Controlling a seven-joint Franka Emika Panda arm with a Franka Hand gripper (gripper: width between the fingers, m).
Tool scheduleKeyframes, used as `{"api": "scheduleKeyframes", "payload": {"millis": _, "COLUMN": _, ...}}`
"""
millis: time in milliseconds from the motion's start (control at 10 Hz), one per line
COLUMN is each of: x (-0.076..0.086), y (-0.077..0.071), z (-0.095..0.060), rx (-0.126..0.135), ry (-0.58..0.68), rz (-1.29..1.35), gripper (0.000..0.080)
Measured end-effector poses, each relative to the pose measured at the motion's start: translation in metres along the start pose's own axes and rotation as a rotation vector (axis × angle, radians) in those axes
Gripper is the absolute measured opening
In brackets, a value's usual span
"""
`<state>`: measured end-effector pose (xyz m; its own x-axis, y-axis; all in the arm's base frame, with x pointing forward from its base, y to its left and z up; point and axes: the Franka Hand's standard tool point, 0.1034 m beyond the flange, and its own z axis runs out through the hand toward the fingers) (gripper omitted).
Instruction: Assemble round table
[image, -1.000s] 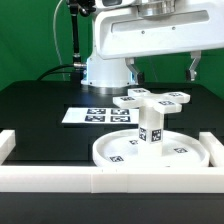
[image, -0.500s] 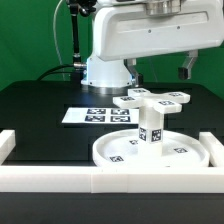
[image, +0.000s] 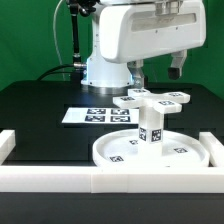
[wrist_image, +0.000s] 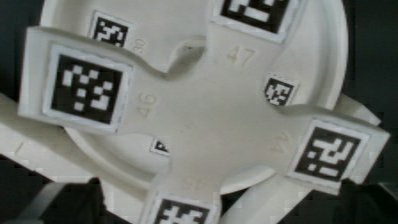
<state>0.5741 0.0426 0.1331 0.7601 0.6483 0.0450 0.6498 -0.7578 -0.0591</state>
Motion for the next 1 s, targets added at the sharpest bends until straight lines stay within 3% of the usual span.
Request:
{"api": "scheduleKeyframes", "payload": {"millis": 100, "x": 0.0, "y": 0.0, "z": 0.0, "rx": -0.001, "ry": 0.0, "rz": -0.06, "gripper": 0.0649}}
{"api": "scheduleKeyframes", "payload": {"millis": 300, "x": -0.001, "y": 0.002, "z": 0.003, "rx": -0.039, "ry": -0.005, "rz": -0.286, "gripper": 0.0649}}
{"api": "scheduleKeyframes", "payload": {"millis": 1000, "x": -0.012, "y": 0.0, "z": 0.022, "rx": -0.022, "ry": -0.032, "rz": -0.385, "gripper": 0.0649}}
